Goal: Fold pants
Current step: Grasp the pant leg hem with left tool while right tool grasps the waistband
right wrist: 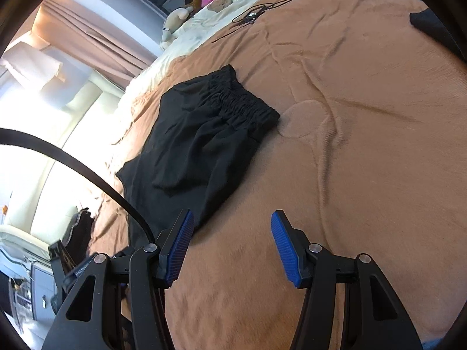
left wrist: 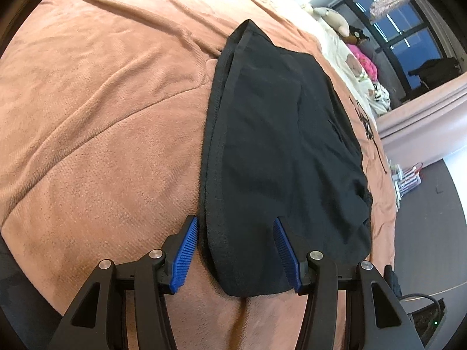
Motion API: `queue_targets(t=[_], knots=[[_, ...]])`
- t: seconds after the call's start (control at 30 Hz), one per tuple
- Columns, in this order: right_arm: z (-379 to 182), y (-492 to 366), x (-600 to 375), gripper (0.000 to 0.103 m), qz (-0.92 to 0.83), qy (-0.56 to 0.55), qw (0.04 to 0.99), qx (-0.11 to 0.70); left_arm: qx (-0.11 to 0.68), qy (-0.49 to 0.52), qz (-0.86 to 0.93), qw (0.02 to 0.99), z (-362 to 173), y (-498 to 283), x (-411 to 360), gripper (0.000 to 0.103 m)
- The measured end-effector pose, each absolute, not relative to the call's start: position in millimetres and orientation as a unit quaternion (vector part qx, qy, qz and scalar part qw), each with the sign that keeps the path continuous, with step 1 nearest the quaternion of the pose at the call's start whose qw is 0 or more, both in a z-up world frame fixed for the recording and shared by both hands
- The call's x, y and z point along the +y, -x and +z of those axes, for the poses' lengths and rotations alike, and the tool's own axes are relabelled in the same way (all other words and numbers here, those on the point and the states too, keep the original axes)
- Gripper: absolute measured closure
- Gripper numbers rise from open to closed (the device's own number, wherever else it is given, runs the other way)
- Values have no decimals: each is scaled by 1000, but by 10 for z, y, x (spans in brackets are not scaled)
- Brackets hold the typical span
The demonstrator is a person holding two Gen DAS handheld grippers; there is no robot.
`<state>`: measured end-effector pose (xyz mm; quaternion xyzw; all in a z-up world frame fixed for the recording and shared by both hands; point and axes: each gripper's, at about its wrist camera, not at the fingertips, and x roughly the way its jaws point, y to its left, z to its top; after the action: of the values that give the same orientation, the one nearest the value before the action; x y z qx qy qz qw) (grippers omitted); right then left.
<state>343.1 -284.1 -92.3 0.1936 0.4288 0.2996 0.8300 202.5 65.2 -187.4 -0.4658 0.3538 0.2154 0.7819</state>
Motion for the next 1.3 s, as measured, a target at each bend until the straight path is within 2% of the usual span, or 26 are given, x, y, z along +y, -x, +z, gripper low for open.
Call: queue_targets(t=[0.07, 0.13, 0.2, 0.27, 0.7, 0.73, 0.77, 0.8, 0.83, 0.93, 1.3], knots=[[-968, -3504, -2815, 49, 300, -202, 825, 435, 355, 464, 221, 781, -1877, -2018, 650, 59], [-1012, -3574, -2795, 49, 302, -214, 818, 440, 358, 466, 222, 778, -1896, -2012, 663, 83], [-1044, -3655, -2774, 49, 305, -226, 813, 441, 362, 470, 221, 774, -1913, -2002, 691, 93], [-1058, -3732, -2758, 49, 306, -235, 811, 440, 365, 468, 219, 775, -1902, -2005, 699, 98], [-1284, -4184, -2535, 49, 289, -284, 804, 436, 358, 394, 232, 814, -1549, -2023, 625, 100], [-1283, -4200, -2536, 56, 289, -287, 805, 431, 355, 388, 232, 818, -1507, -2026, 619, 100], [-1277, -4221, -2528, 74, 286, -286, 807, 429, 352, 382, 232, 822, -1466, -2023, 609, 100], [-1280, -4234, -2513, 83, 284, -283, 808, 432, 350, 376, 234, 826, -1422, -2033, 603, 100], [-1280, -4252, -2501, 97, 283, -281, 807, 436, 348, 368, 240, 828, -1371, -2039, 607, 100], [-1184, -4213, -2481, 100, 291, -280, 811, 422, 333, 356, 240, 840, -1211, -2057, 615, 100], [-867, -3990, -2357, 101, 292, -293, 823, 389, 282, 322, 229, 874, -613, -2187, 800, 100]])
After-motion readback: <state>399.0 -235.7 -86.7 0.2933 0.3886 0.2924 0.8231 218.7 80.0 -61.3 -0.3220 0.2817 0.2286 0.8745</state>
